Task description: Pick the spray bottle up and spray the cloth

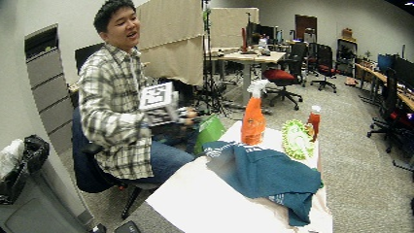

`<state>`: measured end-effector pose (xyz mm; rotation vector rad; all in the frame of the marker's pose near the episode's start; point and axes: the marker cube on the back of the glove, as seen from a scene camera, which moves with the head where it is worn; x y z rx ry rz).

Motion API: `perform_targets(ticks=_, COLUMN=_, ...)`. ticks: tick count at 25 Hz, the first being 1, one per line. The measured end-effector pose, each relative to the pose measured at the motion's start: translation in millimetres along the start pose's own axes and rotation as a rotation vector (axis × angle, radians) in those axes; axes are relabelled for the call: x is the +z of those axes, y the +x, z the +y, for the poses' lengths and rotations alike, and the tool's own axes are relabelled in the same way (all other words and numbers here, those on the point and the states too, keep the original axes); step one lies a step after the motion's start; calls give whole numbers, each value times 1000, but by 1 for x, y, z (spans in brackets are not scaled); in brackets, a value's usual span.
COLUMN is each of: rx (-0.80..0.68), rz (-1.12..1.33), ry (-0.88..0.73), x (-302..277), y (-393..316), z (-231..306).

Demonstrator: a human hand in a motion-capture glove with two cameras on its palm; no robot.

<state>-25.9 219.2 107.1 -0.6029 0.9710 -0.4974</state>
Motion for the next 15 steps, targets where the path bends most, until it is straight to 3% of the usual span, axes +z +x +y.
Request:
perform_targets(ticks=6, rx=-6, rz=118, ry=-10, x=54, y=-26, z=129)
perform_targets(ticks=15, rx=37, rz=116, ry=-12, x=83, y=-25, z=172)
